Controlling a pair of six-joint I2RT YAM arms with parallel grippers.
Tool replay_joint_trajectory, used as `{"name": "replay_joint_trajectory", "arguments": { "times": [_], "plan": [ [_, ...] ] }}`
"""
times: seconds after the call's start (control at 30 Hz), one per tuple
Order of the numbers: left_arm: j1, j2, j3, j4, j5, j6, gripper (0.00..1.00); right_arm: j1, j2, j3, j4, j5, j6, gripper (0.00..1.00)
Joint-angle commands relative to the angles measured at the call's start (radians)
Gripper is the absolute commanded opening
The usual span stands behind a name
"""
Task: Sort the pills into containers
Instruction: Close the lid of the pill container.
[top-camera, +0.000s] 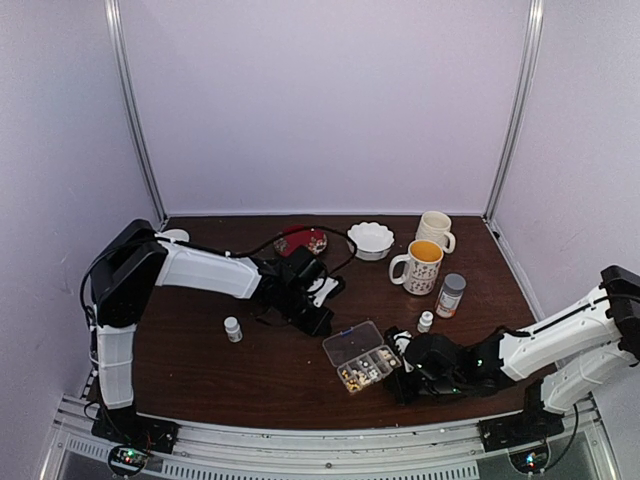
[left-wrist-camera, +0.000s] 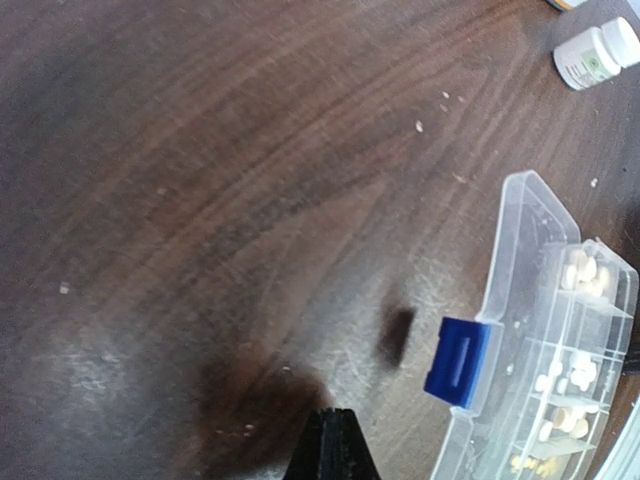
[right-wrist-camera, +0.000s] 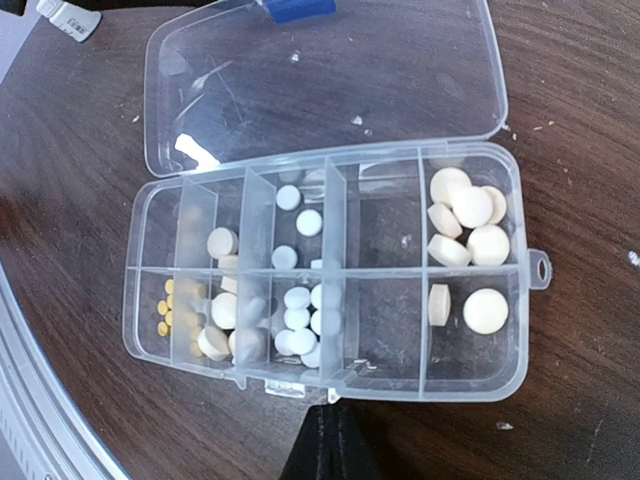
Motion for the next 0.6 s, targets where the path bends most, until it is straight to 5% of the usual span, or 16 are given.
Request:
{"name": "replay_joint_trajectory", "arguments": {
  "times": [0.0,0.57],
  "plan": [
    [0.004,0.017,0.019,0.0,0.119,0.005,0.0,-0.019,0.032,0.022,-0.032,0.041,-0.018,0.0],
    [-0.059,-0.085,0.021,0.011,0.252,-0.017,0.0,-0.089,0.102,0.08,0.031,-0.037,-0.075,0.0]
  ]
}}
